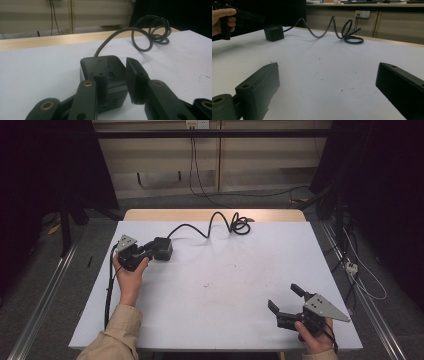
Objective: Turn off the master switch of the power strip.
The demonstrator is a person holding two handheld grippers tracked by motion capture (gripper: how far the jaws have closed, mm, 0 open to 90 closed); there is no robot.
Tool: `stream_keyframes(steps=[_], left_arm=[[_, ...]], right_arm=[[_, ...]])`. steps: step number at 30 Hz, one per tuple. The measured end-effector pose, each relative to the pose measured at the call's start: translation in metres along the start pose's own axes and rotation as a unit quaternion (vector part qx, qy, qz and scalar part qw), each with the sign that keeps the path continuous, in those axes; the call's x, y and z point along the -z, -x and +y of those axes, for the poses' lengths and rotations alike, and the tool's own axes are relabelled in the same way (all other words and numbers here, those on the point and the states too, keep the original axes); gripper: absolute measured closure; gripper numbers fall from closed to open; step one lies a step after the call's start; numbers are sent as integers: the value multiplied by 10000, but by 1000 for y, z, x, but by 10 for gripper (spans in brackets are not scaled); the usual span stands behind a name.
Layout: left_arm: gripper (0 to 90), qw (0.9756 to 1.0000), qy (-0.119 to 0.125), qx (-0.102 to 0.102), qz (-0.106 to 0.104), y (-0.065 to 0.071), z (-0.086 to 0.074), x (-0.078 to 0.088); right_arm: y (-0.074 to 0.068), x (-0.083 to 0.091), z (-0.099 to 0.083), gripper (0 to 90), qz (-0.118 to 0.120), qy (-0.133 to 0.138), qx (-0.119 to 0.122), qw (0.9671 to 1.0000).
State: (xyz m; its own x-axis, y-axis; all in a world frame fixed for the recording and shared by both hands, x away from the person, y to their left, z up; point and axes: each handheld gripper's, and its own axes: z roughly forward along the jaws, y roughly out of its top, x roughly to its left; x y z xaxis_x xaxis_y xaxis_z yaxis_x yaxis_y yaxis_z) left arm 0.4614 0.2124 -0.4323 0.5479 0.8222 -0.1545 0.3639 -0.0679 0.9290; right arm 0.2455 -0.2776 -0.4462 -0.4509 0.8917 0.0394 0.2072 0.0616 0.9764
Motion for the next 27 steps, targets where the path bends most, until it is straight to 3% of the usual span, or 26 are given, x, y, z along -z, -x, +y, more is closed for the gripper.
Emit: stream_keyframes(steps=[13,27], left_arm=[[783,9999,-74,-79,-110,5,10,-5],[852,9996,-220,-130,-105,-2,10,-8]], right_arm=[[1,0,0,44,-7,-5,0,10000],[-1,-1,0,45,-3,-5,-1,10000]])
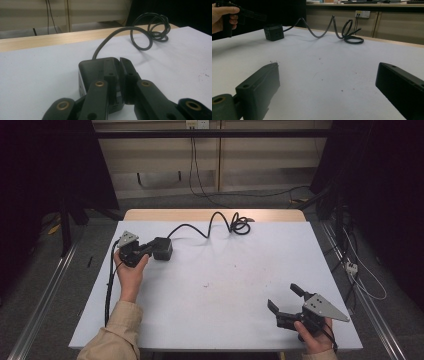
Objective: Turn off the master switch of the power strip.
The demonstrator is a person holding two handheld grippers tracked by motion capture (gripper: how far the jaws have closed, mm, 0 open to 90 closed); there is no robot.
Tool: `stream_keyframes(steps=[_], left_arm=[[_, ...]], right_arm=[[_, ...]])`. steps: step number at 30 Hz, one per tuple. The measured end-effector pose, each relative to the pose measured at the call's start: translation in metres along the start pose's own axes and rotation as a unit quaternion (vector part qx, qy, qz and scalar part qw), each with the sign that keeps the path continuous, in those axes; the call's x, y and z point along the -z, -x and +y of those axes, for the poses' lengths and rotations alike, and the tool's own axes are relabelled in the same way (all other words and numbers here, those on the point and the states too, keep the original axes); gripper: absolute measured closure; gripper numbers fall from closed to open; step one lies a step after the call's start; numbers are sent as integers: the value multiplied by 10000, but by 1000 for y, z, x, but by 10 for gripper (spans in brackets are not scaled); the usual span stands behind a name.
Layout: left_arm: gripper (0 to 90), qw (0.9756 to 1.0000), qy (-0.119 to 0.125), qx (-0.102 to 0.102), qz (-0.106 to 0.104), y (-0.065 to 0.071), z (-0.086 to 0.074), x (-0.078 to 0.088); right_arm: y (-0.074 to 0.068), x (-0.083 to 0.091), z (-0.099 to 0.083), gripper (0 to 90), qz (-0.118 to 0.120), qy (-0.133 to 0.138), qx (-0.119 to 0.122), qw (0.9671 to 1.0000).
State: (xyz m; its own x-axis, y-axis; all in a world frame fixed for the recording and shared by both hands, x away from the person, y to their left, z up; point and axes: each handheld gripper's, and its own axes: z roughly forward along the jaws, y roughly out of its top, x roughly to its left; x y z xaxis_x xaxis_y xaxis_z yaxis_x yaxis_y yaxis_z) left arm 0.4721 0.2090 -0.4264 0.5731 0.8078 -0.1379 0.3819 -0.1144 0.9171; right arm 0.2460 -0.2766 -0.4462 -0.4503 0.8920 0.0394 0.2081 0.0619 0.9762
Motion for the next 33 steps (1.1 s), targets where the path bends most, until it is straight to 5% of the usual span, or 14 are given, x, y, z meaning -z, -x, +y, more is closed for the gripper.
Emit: stream_keyframes(steps=[33], left_arm=[[900,9997,-242,8,89,-3,1,-15]], right_arm=[[0,-1,0,47,-11,1,51,10000]])
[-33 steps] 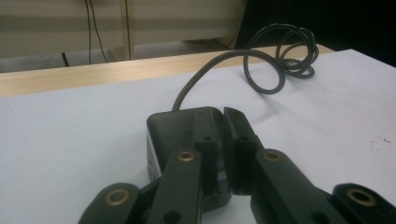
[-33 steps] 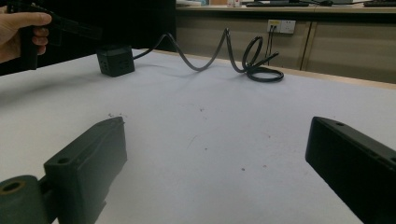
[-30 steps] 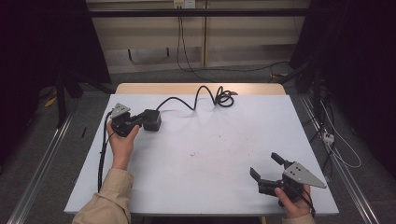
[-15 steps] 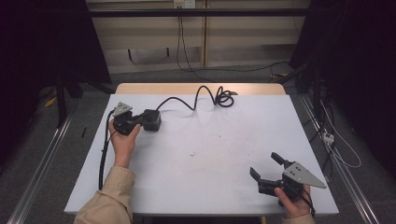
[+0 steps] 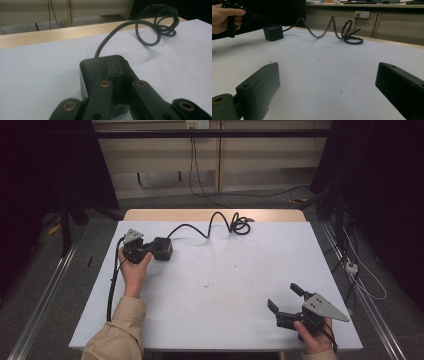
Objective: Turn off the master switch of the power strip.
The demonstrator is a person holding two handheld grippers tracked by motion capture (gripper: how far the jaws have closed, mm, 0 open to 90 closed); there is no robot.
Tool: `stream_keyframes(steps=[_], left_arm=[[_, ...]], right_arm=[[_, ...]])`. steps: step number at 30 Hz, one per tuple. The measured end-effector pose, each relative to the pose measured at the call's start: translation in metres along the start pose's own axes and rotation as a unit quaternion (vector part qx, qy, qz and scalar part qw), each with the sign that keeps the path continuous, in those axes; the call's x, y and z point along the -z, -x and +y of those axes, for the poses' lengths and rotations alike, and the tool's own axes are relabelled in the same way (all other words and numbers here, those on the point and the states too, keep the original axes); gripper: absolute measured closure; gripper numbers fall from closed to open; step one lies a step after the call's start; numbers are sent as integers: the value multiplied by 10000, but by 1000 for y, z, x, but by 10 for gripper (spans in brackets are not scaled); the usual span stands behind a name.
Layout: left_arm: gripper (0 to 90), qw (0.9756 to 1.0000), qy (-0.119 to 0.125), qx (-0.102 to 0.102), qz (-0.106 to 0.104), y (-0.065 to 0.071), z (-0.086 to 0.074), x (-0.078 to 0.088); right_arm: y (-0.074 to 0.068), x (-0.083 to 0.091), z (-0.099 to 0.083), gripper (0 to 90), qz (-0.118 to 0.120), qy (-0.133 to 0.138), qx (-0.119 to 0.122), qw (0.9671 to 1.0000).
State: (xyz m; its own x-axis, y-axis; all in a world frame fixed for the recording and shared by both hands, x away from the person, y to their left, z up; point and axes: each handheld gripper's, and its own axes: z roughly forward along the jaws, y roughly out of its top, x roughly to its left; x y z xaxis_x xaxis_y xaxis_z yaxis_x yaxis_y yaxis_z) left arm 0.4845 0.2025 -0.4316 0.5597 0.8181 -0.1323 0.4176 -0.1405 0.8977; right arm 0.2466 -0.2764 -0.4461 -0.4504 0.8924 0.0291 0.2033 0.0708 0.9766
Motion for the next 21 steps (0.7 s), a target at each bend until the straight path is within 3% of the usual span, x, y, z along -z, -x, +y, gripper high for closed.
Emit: stream_keyframes(steps=[21], left_arm=[[900,9999,-52,-84,59,1,-2,-4]], right_arm=[[0,0,0,47,0,8,-34,10000]])
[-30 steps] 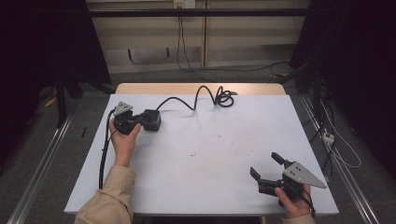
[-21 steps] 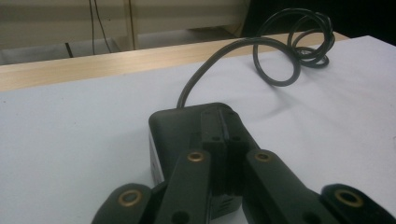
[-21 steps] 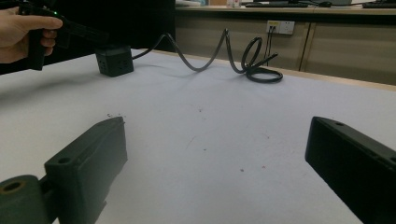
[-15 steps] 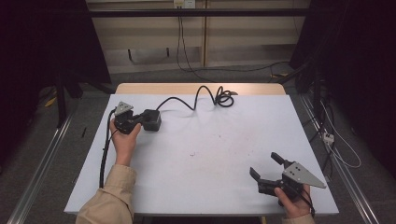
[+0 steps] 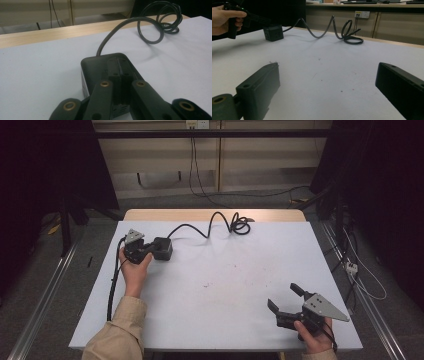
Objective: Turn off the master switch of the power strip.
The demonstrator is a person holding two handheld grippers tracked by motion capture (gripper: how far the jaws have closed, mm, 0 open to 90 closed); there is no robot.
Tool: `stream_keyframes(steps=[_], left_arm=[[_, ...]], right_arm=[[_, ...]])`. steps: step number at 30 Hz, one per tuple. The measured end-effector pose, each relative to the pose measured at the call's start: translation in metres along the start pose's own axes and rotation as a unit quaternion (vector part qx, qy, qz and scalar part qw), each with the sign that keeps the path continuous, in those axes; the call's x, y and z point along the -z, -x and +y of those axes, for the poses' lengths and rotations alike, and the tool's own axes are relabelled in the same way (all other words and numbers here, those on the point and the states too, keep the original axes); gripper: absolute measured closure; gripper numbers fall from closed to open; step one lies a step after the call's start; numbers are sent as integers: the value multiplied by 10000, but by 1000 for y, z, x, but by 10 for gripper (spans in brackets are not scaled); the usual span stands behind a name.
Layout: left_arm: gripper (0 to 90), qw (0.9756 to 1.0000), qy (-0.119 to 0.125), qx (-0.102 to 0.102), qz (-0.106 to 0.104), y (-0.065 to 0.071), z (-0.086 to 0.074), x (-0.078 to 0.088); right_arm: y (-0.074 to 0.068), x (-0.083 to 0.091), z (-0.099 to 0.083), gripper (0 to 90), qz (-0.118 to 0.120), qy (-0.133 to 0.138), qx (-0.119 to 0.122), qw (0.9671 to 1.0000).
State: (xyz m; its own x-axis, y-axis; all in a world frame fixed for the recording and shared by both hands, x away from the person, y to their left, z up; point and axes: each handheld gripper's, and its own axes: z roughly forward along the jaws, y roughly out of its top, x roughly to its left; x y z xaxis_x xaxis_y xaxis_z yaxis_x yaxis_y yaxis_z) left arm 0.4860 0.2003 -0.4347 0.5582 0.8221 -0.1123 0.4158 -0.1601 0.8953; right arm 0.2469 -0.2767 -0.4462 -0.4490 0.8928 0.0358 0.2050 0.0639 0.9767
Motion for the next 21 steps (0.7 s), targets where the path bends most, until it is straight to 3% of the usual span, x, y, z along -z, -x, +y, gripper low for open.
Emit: stream_keyframes(steps=[8,21], left_arm=[[900,10000,10,34,0,-1,0,0],[900,9997,-78,-210,96,2,1,0]], right_arm=[[0,0,0,47,4,-3,-3,10000],[-1,0,0,47,9,1,2,10000]])
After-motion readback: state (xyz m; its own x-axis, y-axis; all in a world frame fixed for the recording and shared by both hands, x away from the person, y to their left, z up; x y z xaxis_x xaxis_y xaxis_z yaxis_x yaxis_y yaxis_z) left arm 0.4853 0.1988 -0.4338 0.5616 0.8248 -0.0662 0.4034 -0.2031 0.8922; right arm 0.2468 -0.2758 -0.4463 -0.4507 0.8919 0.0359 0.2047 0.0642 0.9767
